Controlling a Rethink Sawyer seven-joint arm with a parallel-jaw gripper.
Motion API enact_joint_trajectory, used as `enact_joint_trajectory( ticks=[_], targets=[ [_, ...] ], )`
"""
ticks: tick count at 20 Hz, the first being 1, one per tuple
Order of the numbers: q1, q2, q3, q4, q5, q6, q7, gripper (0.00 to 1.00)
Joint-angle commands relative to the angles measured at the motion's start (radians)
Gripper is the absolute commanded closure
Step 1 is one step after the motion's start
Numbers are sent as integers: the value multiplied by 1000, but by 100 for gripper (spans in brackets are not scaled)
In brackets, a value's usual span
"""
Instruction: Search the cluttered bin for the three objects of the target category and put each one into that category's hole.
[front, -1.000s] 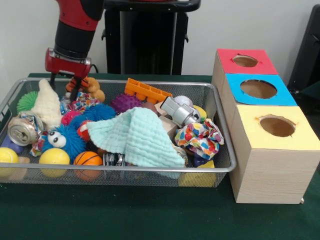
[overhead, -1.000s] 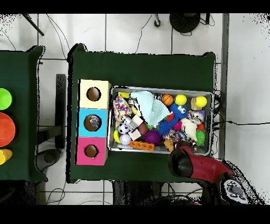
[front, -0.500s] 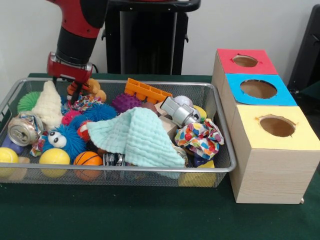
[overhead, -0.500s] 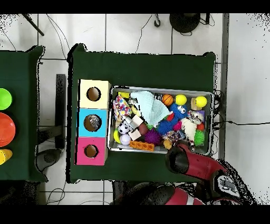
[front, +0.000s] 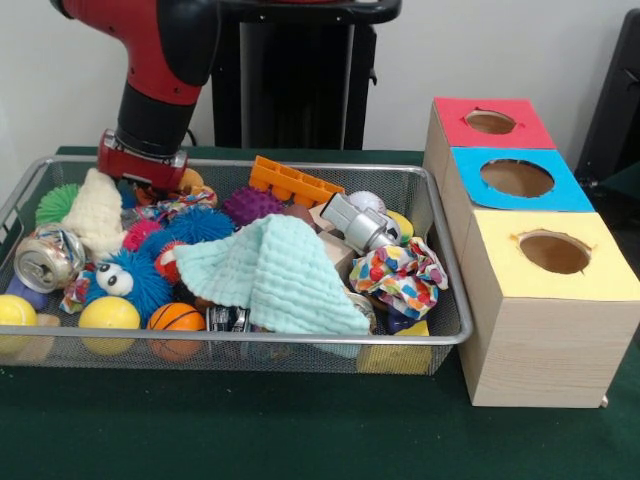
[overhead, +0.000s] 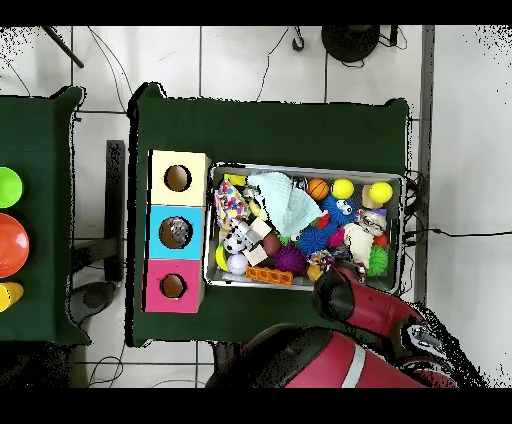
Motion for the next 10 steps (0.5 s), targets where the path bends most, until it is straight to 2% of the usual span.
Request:
enact_joint_trajectory(
  ticks=[1, 6, 10],
  targets=[
    [-38, 77, 160, -39, 31, -51, 225, 0],
    [-90, 72, 216, -39, -24, -74, 203, 0],
    [-83, 106, 216, -76, -51, -155, 192, 0]
  ],
)
